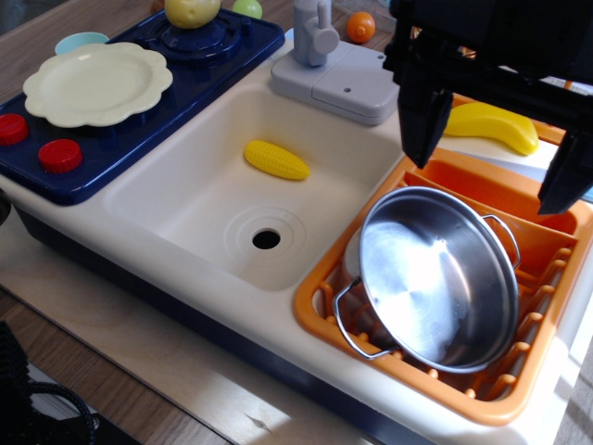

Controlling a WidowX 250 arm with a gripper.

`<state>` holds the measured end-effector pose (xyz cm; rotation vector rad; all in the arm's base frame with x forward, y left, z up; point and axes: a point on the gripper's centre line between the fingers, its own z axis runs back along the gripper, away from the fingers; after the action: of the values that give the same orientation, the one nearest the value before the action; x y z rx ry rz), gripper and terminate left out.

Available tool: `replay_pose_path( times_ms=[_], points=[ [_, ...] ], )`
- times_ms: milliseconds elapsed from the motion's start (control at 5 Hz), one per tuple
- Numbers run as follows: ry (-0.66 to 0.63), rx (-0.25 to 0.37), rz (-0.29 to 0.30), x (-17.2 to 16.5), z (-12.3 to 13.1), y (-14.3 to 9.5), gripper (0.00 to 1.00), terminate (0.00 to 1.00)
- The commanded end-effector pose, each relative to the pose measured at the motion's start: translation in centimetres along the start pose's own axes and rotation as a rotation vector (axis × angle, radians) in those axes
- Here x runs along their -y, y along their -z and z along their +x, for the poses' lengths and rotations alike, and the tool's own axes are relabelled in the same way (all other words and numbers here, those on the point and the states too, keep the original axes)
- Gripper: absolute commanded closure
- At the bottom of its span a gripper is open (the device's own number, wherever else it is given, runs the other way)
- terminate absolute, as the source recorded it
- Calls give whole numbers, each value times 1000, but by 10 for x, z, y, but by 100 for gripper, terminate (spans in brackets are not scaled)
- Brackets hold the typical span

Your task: Put pan from drying rack into sink

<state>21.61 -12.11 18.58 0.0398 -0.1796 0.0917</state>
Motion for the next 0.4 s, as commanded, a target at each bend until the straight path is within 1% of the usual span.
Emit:
replay_pose_path(
  times_ms=[0, 200],
  points=[
    [0, 0, 0, 0, 0, 0, 0, 0],
    [22, -6, 26, -14, 2, -1, 0, 0]
  ],
)
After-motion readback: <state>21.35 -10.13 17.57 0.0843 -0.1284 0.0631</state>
